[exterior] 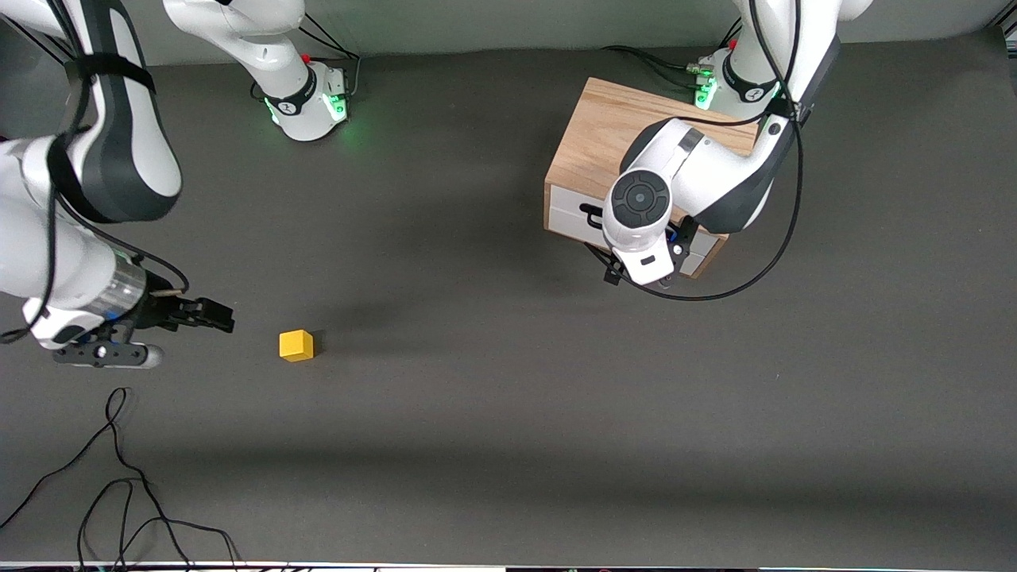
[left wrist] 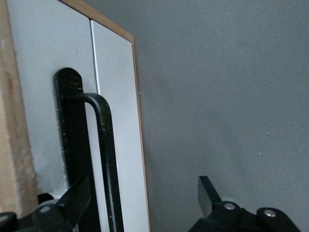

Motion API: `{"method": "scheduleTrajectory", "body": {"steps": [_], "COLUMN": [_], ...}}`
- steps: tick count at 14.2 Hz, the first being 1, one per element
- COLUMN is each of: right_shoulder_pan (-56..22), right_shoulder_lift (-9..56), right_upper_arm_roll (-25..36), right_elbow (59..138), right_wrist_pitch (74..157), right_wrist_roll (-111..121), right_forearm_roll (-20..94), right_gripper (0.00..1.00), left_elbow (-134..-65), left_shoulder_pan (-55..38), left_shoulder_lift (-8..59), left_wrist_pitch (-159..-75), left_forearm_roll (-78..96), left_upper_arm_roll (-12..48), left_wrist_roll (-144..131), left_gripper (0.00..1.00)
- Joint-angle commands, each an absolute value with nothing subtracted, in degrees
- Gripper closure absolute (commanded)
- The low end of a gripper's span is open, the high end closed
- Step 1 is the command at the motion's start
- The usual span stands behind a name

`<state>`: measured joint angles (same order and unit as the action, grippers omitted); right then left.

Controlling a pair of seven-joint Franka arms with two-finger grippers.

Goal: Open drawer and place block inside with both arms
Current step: 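Pull the drawer open with the left gripper while the right gripper reaches the cube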

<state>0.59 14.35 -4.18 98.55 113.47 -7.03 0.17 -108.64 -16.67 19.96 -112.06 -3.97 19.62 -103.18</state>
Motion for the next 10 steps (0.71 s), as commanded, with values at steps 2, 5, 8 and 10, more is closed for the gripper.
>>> {"method": "scheduleTrajectory", "body": {"steps": [2,5,8,10], "right_shoulder_pan": [-0.8,-0.9,-0.8,-0.8], "right_shoulder_lift": [15.6,18.4,21.2,21.4], "right_upper_arm_roll": [-4.2,-4.2,-4.1,-4.1], "right_elbow": [106.3,107.8,109.6,112.6], "right_wrist_pitch": [124.3,127.3,131.1,135.2], "right_wrist_roll": [-7.2,-7.2,-7.1,-6.9], "right_forearm_roll": [-0.6,-0.7,-0.8,-0.9], "right_gripper": [0.0,0.0,0.0,0.0], "left_elbow": [-108.3,-107.7,-106.8,-105.4], "left_shoulder_pan": [-16.9,-16.6,-16.6,-16.6], "left_shoulder_lift": [21.4,22.1,23.2,24.2], "left_wrist_pitch": [-112.6,-114.7,-115.7,-115.7], "left_forearm_roll": [-4.9,-4.9,-5.0,-5.0], "left_upper_arm_roll": [19.7,19.6,19.3,19.2], "left_wrist_roll": [-104.7,-104.6,-104.5,-104.4], "left_gripper": [0.0,0.0,0.0,0.0]}}
